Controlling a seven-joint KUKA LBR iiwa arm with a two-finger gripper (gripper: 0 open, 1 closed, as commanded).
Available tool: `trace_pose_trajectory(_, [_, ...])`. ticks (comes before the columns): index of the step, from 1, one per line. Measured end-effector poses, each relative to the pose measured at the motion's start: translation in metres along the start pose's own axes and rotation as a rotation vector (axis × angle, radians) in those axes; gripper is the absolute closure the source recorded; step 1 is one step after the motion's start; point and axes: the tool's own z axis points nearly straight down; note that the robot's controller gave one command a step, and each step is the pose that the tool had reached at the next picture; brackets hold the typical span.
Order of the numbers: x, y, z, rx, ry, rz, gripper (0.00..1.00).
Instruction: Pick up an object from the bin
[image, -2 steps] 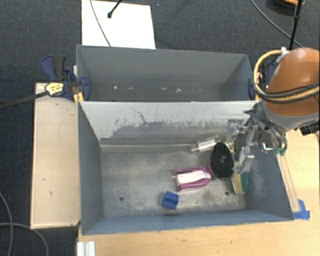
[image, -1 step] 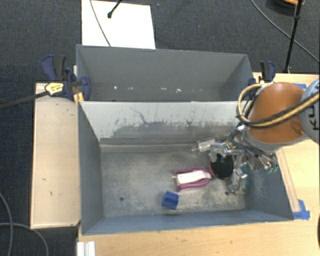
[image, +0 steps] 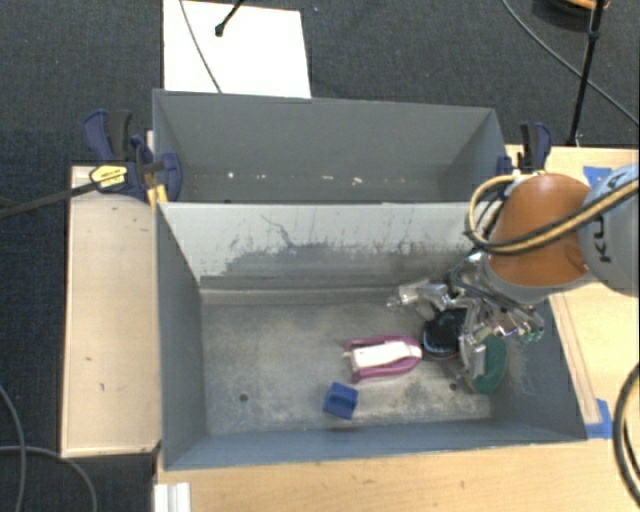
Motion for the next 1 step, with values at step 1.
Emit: trace_pose_trajectory(1, [0.0011,-0.0008,-0.0005,0.005,0.001,-0.005,1.0])
